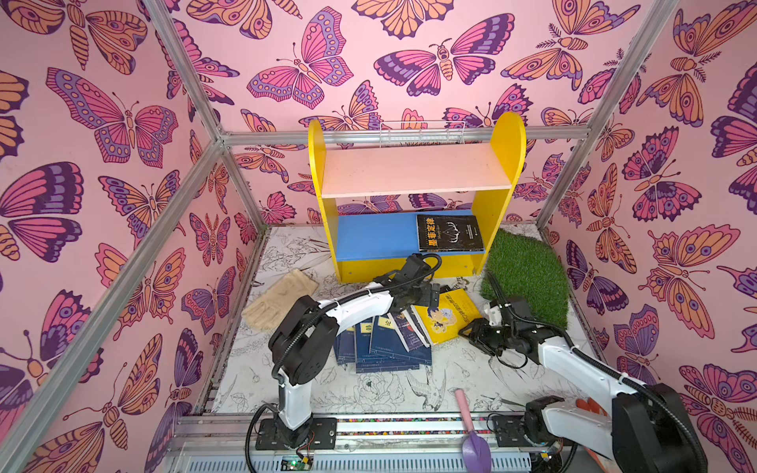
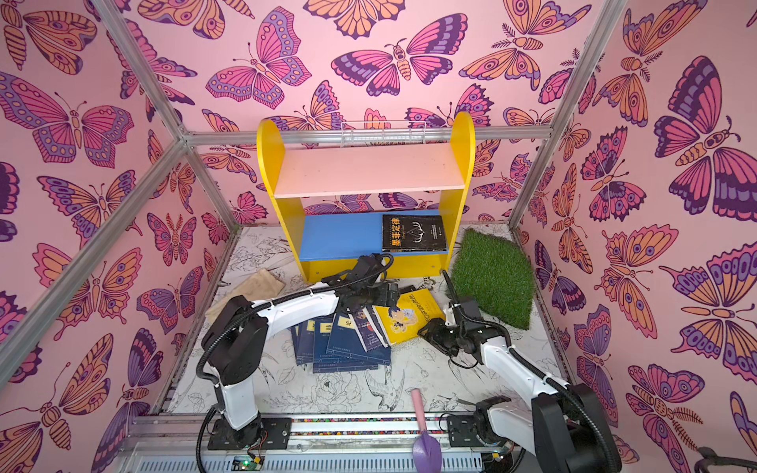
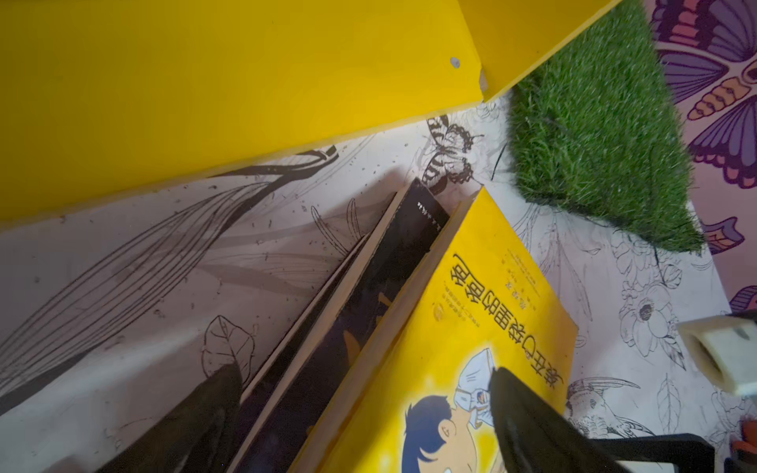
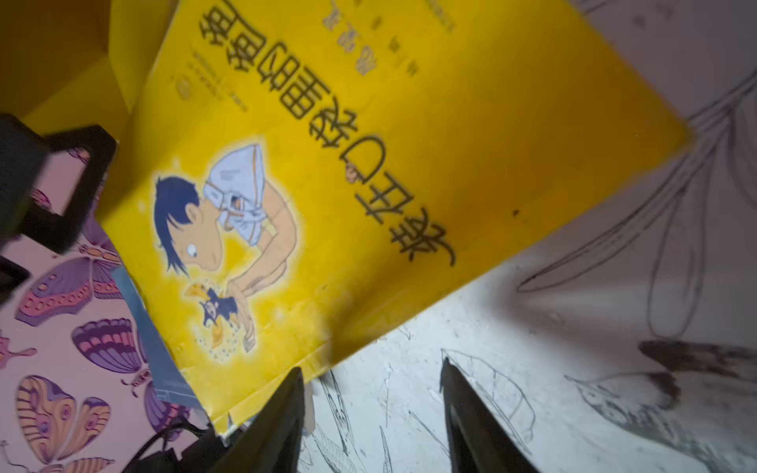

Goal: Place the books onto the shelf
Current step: 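Move the right gripper back to the yellow cartoon book and grasp it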

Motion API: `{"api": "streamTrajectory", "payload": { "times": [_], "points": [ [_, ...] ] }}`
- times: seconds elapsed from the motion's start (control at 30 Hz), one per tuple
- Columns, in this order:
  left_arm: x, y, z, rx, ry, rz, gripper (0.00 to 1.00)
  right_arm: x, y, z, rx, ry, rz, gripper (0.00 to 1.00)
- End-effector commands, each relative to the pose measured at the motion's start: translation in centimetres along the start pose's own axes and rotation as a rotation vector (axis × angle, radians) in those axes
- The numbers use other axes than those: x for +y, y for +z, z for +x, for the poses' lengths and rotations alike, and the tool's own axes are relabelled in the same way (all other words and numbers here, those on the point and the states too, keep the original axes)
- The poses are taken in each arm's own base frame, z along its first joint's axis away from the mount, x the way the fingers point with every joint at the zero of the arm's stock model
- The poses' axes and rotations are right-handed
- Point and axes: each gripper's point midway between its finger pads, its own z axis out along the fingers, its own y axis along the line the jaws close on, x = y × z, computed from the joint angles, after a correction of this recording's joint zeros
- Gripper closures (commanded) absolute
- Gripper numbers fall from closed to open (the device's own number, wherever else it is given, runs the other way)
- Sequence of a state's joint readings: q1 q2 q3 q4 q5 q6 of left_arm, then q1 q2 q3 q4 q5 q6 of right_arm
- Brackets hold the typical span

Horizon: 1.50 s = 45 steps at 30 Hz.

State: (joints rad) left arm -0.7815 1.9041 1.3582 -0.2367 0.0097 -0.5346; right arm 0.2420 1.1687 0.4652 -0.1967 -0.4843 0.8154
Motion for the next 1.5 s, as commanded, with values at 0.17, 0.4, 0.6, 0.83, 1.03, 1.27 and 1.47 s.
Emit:
{"api": "streamTrajectory", "payload": {
  "times": [0.17, 0.4, 0.6, 0.83, 1.03, 1.27, 1.47],
  "points": [
    [0.6, 1.8, 3.9, 0.114, 0.005, -0.018, 0.17, 0.8, 1.5, -1.5, -0.029, 0.088, -0.166, 0.48],
    [1.1, 2.2, 5.6, 0.151, -0.013, -0.027, 0.20, 1.2, 1.0, -3.2, -0.163, 0.116, -0.235, 0.52],
    [1.2, 2.2, 5.8, 0.157, 0.000, -0.025, 0.21, 3.7, -1.3, -4.0, -0.252, 0.067, -0.347, 0.64],
    [0.8, 2.3, 5.9, 0.162, 0.011, -0.014, 0.20, 5.0, -3.6, -4.1, -0.318, 0.011, -0.377, 0.72],
    [0.4, 2.3, 5.8, 0.166, 0.021, 0.004, 0.21, 4.6, -2.8, -3.8, -0.299, 0.006, -0.363, 0.73],
    [-0.3, 2.2, 5.6, 0.159, 0.024, 0.040, 0.21, 5.1, -1.2, -4.2, -0.297, 0.003, -0.370, 0.72],
    [-0.6, 2.2, 5.8, 0.163, 0.030, 0.065, 0.21, 5.4, -0.8, -4.8, -0.328, 0.021, -0.384, 0.72]
  ]
}}
